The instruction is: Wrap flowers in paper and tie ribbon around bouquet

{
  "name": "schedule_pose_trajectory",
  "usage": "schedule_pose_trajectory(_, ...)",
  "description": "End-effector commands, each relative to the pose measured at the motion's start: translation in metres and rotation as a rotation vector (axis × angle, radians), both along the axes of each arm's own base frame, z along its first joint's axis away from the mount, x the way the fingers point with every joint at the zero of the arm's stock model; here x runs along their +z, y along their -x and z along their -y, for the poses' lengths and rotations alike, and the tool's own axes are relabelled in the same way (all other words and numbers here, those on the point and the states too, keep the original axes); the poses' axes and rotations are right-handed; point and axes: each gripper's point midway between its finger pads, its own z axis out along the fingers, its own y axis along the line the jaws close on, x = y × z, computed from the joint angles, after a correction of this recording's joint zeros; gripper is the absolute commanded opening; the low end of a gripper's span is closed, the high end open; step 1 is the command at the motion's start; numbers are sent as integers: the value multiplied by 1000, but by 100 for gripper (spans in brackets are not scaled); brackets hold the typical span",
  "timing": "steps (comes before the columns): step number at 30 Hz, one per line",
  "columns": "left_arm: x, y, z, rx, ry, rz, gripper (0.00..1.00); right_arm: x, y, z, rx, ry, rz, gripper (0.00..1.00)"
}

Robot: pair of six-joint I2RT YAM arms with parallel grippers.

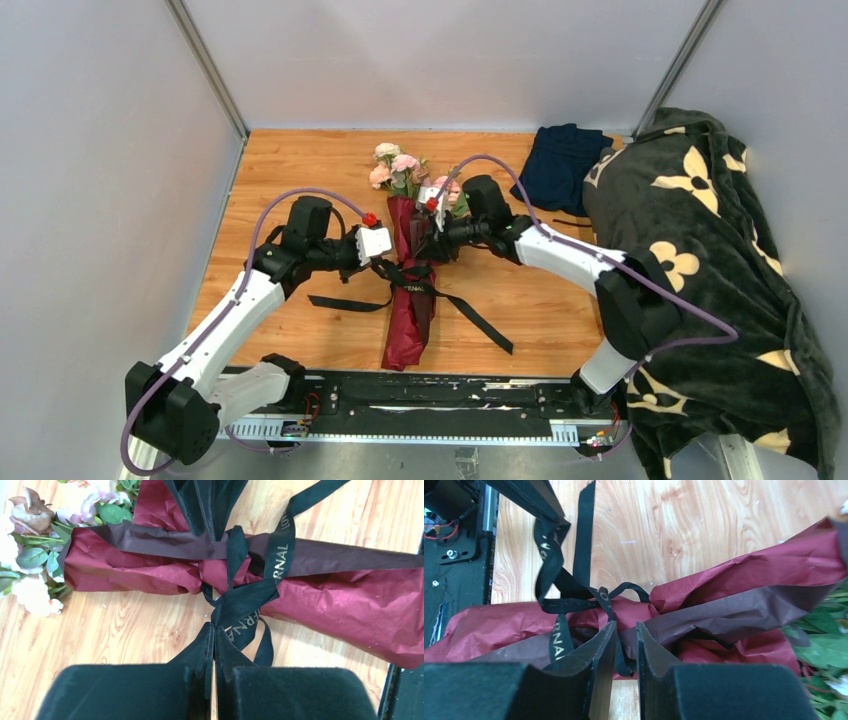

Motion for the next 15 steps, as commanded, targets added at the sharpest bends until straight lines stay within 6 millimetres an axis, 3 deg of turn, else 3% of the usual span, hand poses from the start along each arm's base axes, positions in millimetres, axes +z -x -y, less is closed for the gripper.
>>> schedule_pose_trajectory(1, -12, -4, -10, -2, -55, 47, 0, -28, 1, -5, 4, 81, -85, 27)
schedule_pose_trajectory(10, -24, -5, -19, 18, -95, 48, 0, -48, 12, -15, 77, 122, -119, 33)
schedule_pose_trajectory(15, -30, -11, -25, 30, -125, 71, 0, -55, 20, -17, 131, 149, -102, 27)
